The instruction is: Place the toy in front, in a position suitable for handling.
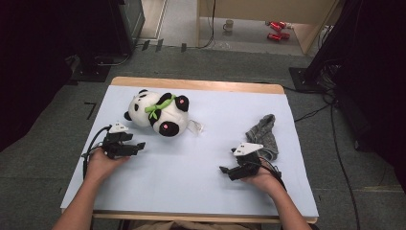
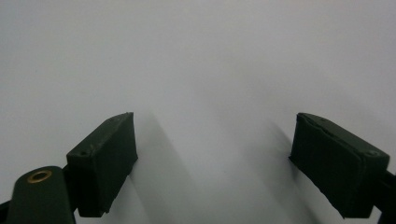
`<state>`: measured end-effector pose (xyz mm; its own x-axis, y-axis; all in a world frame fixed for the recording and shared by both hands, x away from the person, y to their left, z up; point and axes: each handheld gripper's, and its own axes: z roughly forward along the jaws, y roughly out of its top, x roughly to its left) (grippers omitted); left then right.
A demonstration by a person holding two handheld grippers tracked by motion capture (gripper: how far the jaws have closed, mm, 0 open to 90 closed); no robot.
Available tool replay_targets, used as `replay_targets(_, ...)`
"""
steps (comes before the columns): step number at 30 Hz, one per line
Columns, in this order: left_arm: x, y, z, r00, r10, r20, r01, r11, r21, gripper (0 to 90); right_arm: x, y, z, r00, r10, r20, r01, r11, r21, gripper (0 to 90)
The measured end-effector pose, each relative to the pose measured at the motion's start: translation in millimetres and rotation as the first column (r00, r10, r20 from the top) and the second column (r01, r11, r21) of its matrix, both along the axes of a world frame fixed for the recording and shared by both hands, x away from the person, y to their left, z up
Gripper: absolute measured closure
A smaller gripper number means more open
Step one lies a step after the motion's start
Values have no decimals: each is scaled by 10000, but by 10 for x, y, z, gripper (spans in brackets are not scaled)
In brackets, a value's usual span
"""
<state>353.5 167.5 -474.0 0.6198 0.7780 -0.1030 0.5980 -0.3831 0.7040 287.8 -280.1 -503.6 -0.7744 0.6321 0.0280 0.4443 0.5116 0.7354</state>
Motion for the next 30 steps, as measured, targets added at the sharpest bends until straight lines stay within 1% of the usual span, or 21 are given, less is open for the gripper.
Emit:
replay_targets(1, -4, -3, 35, 9999, -27, 156, 29, 10000, -95, 305, 0, 0, 0, 10000, -7, -13, 7, 10000, 1, 137)
replay_targets(4, 14, 9, 94, 9994, -55, 347, 64, 9997, -256, 312, 0, -1, 0, 10000, -6, -10, 6, 10000, 3, 137)
replay_targets(6, 30, 7, 128, 9993, -31, 385, 44, 9994, -338, 318, -1, 0, 0, 10000, -9, -12, 9, 10000, 4, 137)
replay_targets(7, 30, 7, 128, 9993, -31, 385, 44, 9994, -338, 321, 0, -1, 0, 10000, -2, -4, 2, 10000, 3, 137)
replay_targets(8, 47, -2, 166, 9989, -192, 420, 207, 9991, -356, 325, -1, -1, 0, 10000, -9, -13, 9, 10000, 5, 138)
replay_targets(10, 52, -12, 182, 9987, -208, 474, 223, 9992, -325, 330, 0, -1, 0, 10000, -3, -3, 3, 10000, 2, 138)
replay_targets(12, 71, -25, 237, 9985, -263, 485, 284, 9987, -423, 359, -1, 0, 0, 10000, -6, -11, 6, 10000, 4, 137)
replay_targets(14, 81, -27, 259, 9982, -292, 518, 315, 9986, -435, 365, 0, 0, 0, 10000, 3, 4, -3, 10000, 1, 137)
replay_targets(15, 105, -30, 311, 9977, -306, 610, 332, 9985, -433, 367, 1, -1, -1, 10000, 19, 18, -19, 10000, -7, 137)
replay_targets(17, 118, -32, 338, 9973, -285, 684, 318, 9983, -480, 370, -1, 0, -1, 10000, 10, 11, -10, 10000, -3, 137)
replay_targets(19, 160, -35, 419, 9959, -326, 845, 366, 9982, -468, 369, -3, 2, 0, 10000, -13, -15, 13, 10000, -11, 137)
replay_targets(21, 193, -30, 473, 9958, -277, 871, 332, 9974, -633, 369, -2, 2, 0, 10000, -3, -9, 3, 10000, -17, 136)
replay_targets(22, 211, -27, 501, 9960, -265, 850, 337, 9959, -845, 368, -2, 2, 0, 10000, -3, -9, 3, 10000, -17, 136)
replay_targets(23, 232, -29, 530, 9961, -282, 838, 363, 9947, -964, 369, -2, 2, 0, 10000, 0, -10, 0, 10000, -22, 136)
replay_targets(24, 248, -39, 556, 9961, -282, 842, 363, 9947, -961, 368, -2, 2, 0, 10000, -4, -9, 4, 10000, -15, 136)
replay_targets(27, 299, -88, 623, 9943, -527, 932, 584, 9965, -601, 364, -2, 2, -1, 10000, -5, -13, 5, 10000, -12, 136)
replay_targets(29, 319, -104, 643, 9940, -587, 918, 643, 9962, -589, 366, -2, 2, -1, 10000, -1, -9, 1, 10000, -15, 136)
replay_targets(30, 361, -129, 682, 9938, -661, 896, 719, 9954, -637, 367, -2, 2, -1, 10000, -5, -12, 5, 10000, -12, 136)
